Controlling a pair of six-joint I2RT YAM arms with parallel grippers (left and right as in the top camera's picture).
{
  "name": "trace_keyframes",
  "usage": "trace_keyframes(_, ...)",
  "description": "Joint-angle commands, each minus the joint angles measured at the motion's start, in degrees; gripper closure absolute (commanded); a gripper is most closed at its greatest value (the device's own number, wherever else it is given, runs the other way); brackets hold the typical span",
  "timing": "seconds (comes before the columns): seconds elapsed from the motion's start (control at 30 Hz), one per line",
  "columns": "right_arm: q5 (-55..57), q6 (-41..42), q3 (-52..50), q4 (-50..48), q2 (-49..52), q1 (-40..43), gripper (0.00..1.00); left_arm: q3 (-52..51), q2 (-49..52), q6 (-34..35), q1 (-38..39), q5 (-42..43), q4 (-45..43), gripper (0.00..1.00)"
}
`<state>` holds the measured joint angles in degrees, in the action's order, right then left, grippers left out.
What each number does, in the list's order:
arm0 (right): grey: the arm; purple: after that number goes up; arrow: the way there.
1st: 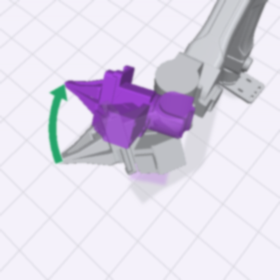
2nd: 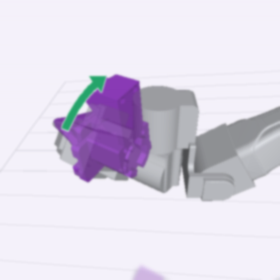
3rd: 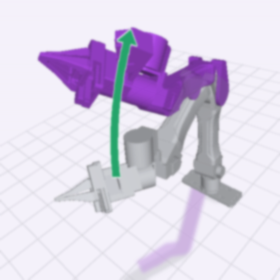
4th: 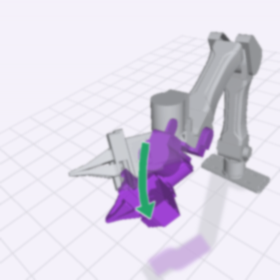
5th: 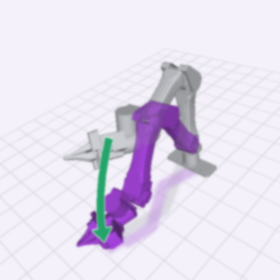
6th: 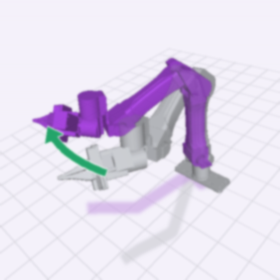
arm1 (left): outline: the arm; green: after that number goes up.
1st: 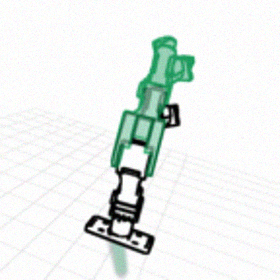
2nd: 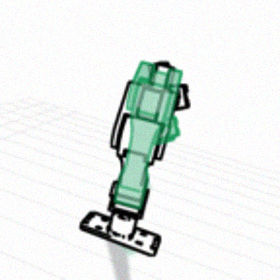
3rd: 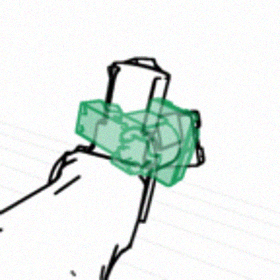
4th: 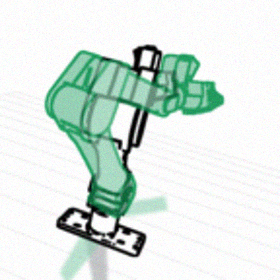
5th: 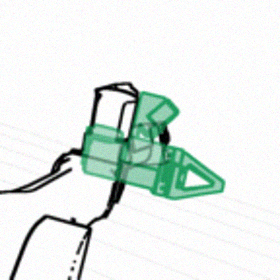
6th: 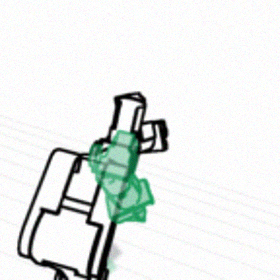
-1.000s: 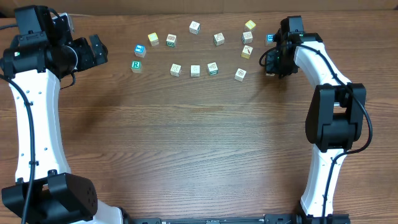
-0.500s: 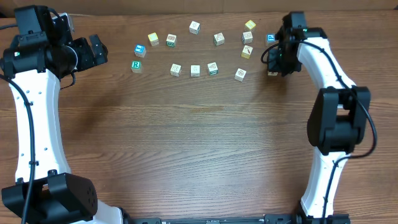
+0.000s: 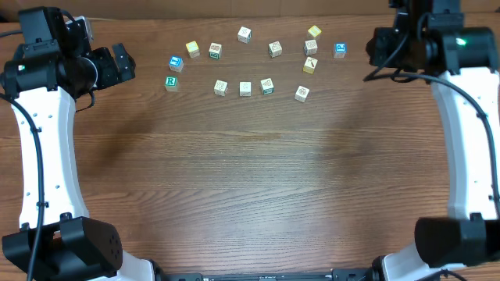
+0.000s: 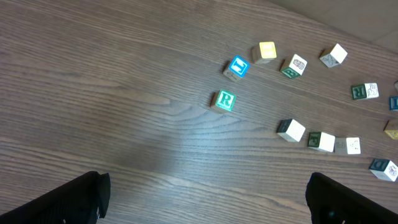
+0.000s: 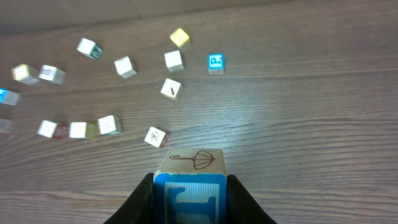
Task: Form a horizontal line
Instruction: 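Lower the right gripper and close it on the blue T block, then carry the blue T block toward the table center and release it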
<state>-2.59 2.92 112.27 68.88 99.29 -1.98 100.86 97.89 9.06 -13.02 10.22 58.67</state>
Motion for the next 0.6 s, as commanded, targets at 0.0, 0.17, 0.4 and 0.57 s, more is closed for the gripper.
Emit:
trace_keyframes(0.0, -0.5, 0.31, 0.33, 1.4, 0.66, -0.22, 0.76, 0.96, 0.07, 0.81, -0.07, -0.17, -0.04, 0.0)
trace_keyframes(0.17, -0.52, 0.48, -0.17, 5.29, 0.7, -0.28, 0.75, 0.96, 0.07, 0.81, -0.07, -0.15, -0.04, 0.0)
trace_keyframes(0.4, -2.62, 0.48, -1.09, 13.16, 0.7, -0.28, 0.77, 0.96, 0.07, 0.83, -0.07, -0.17, -0.07, 0.0)
trace_keyframes(0.57, -2.67, 2.93, -5.25, 15.72, 0.7, -0.79, 0.78, 0.96, 0.07, 0.81, -0.07, -0.15, -0.04, 0.0)
